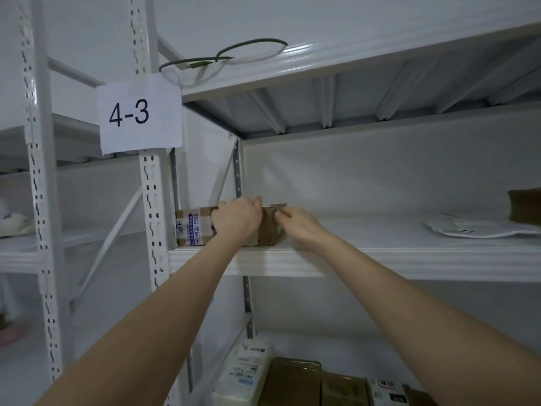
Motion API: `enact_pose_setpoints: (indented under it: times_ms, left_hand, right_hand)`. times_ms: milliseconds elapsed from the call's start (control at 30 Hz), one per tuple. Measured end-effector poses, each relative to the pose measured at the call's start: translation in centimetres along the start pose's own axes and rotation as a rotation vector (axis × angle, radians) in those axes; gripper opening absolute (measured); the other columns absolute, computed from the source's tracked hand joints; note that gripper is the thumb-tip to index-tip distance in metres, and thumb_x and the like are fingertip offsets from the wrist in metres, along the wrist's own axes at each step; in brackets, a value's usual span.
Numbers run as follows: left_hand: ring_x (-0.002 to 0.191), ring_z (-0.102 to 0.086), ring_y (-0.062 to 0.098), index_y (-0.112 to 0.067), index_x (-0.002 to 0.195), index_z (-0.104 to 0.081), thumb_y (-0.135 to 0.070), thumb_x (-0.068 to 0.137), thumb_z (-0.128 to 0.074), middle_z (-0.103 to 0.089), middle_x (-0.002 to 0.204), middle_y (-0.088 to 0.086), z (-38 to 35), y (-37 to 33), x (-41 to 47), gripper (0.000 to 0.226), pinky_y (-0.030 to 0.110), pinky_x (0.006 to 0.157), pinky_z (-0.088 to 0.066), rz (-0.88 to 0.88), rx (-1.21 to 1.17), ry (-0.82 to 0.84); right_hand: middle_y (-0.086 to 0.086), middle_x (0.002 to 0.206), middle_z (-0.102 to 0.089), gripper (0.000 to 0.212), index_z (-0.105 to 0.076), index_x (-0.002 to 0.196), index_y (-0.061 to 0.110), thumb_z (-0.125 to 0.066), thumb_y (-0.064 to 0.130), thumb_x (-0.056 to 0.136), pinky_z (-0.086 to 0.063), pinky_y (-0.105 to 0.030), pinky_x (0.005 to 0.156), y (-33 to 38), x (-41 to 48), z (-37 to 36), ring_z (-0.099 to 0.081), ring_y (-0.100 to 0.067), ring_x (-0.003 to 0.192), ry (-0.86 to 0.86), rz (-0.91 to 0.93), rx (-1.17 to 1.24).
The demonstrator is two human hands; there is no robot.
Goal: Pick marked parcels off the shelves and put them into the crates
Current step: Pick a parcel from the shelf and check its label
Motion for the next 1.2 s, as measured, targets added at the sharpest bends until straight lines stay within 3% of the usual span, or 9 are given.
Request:
enact_pose_setpoints:
  times_ms: [200,367,500,600,667,733,867,1033,1200]
  left_hand:
    - [0.094,-0.058,0.033,-0.005,0.102,-0.066,-0.046,0.098,-0.026,-0.065,0.104,0.017,-0.5,-4.0,-0.7,0.058,0.037,0.077,-0.045,-0.053,-0.231,0.082]
    - [0.096,-0.062,0.022,-0.019,0.101,-0.074,-0.041,0.096,-0.046,-0.070,0.103,0.004,-0.4,-8.3,-2.4,0.036,0.037,0.089,-0.050,-0.134,-0.595,0.159]
    - [0.115,-0.056,0.024,-0.012,0.127,-0.057,-0.034,0.090,-0.062,-0.058,0.128,0.007,-1.0,-8.8,-3.1,0.044,0.038,0.099,-0.046,-0.001,-0.884,0.191]
    - [0.083,-0.060,0.022,-0.010,0.103,-0.058,-0.037,0.092,-0.057,-0.063,0.098,0.009,-3.3,-9.4,-5.2,0.029,0.028,0.070,-0.050,0.227,-1.077,0.489]
    - [0.071,-0.056,0.017,-0.014,0.088,-0.054,-0.033,0.094,-0.054,-0.059,0.083,0.005,-3.2,-9.8,-5.9,0.019,0.025,0.060,-0.047,0.245,-1.117,0.532]
    - [0.072,-0.056,0.013,-0.015,0.104,-0.055,-0.026,0.094,-0.054,-0.060,0.086,0.003,-2.8,-10.1,-5.9,0.015,0.025,0.057,-0.045,0.222,-1.165,0.507]
    - [0.083,-0.056,0.010,-0.023,0.130,-0.050,-0.003,0.087,-0.051,-0.062,0.114,0.002,-1.5,-11.4,-5.7,0.047,0.027,0.074,-0.046,0.098,-1.268,0.437]
    - [0.103,-0.062,0.016,-0.018,0.131,-0.054,0.006,0.082,-0.051,-0.061,0.129,0.001,-1.1,-12.4,-6.0,0.055,0.021,0.072,-0.049,-0.024,-1.277,0.393]
    - [0.109,-0.061,0.019,-0.019,0.137,-0.050,0.006,0.082,-0.053,-0.062,0.127,0.002,-0.9,-12.8,-6.6,0.060,0.027,0.082,-0.054,-0.042,-1.310,0.401]
  right_hand:
    - [-0.017,0.115,-0.067,0.046,-0.070,0.107,0.002,-0.039,0.036,0.101,-0.043,-0.032,0.088,-3.2,-1.5,4.3,-0.058,-0.031,0.111,-0.153,-0.169,0.119]
    - [-0.012,0.105,-0.067,0.054,-0.067,0.100,0.005,-0.047,0.055,0.091,-0.047,-0.036,0.083,-7.1,-4.0,9.6,-0.062,-0.031,0.098,-0.274,-0.355,0.227]
    - [-0.009,0.094,-0.062,0.034,-0.062,0.088,0.009,-0.063,0.042,0.081,-0.047,-0.033,0.075,-8.7,-5.9,12.1,-0.058,-0.024,0.082,-0.257,-0.465,0.328]
    - [-0.007,0.091,-0.062,0.024,-0.062,0.091,0.012,-0.066,0.034,0.082,-0.048,-0.031,0.073,-8.5,-7.1,12.6,-0.059,-0.022,0.082,-0.213,-0.490,0.398]
    - [-0.008,0.097,-0.065,0.014,-0.062,0.089,0.016,-0.067,0.028,0.083,-0.050,-0.032,0.078,-8.1,-7.6,12.8,-0.062,-0.024,0.087,-0.197,-0.477,0.449]
    - [-0.006,0.103,-0.064,0.022,-0.060,0.104,0.018,-0.068,0.020,0.083,-0.052,-0.037,0.084,-8.0,-7.9,13.0,-0.063,-0.026,0.094,-0.200,-0.449,0.537]
    - [-0.001,0.125,-0.060,0.067,-0.037,0.141,0.016,-0.058,-0.008,0.082,-0.053,-0.035,0.083,-7.4,-8.0,14.1,-0.061,-0.020,0.101,-0.273,-0.306,0.681]
    - [-0.003,0.129,-0.059,0.067,-0.053,0.132,0.013,-0.049,-0.020,0.073,-0.054,-0.043,0.092,-6.4,-8.5,15.3,-0.059,-0.022,0.111,-0.330,-0.180,0.640]
    - [-0.015,0.114,-0.061,0.078,-0.044,0.142,0.015,-0.052,-0.021,0.074,-0.056,-0.041,0.085,-7.3,-9.0,15.8,-0.063,-0.029,0.101,-0.333,-0.237,0.670]
Point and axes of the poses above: each hand's wrist, its own x-axis towards the middle knuckle, its own z-axis out of the back of the hand, y = z × x, the point moved 9 cm from there along x, towards the middle knuckle
